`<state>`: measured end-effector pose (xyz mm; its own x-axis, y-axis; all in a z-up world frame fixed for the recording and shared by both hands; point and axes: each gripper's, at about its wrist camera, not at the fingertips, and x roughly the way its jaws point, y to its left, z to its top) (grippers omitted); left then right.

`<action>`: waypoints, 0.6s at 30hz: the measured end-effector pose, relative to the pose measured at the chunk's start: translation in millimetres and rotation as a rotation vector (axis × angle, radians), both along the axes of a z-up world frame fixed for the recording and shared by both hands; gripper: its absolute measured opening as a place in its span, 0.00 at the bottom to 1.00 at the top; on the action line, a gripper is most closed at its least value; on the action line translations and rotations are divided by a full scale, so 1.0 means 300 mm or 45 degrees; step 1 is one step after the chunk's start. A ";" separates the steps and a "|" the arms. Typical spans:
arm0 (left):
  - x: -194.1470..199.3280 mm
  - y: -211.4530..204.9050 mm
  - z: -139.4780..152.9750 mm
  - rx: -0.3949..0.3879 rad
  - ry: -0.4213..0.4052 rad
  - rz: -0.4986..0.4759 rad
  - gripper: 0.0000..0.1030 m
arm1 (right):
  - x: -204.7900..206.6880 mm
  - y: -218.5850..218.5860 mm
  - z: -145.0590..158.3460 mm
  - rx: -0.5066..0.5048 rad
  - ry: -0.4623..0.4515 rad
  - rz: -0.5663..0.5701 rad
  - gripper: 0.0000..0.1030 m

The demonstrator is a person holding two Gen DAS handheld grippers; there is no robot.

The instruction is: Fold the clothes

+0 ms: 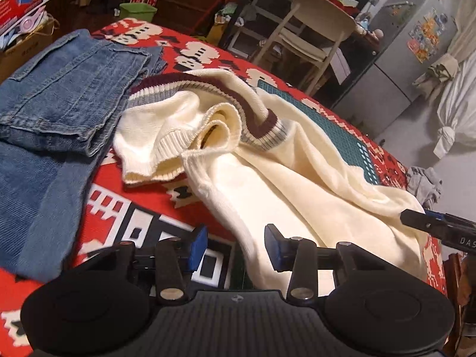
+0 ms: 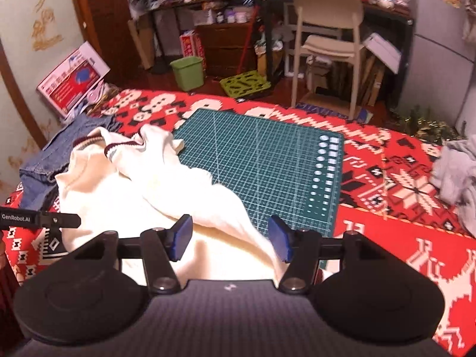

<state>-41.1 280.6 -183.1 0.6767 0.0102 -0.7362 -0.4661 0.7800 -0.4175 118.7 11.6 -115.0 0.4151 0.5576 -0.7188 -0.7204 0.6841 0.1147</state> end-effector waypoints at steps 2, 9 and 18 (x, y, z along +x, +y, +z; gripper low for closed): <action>0.015 0.003 -0.010 -0.024 0.008 -0.016 0.39 | 0.025 0.017 -0.019 -0.003 0.017 0.008 0.53; 0.033 0.001 0.008 0.050 0.015 -0.040 0.04 | 0.100 0.039 -0.075 0.031 0.118 -0.001 0.11; 0.076 0.064 0.147 0.095 -0.112 -0.026 0.04 | 0.191 -0.047 -0.003 0.171 -0.003 -0.260 0.07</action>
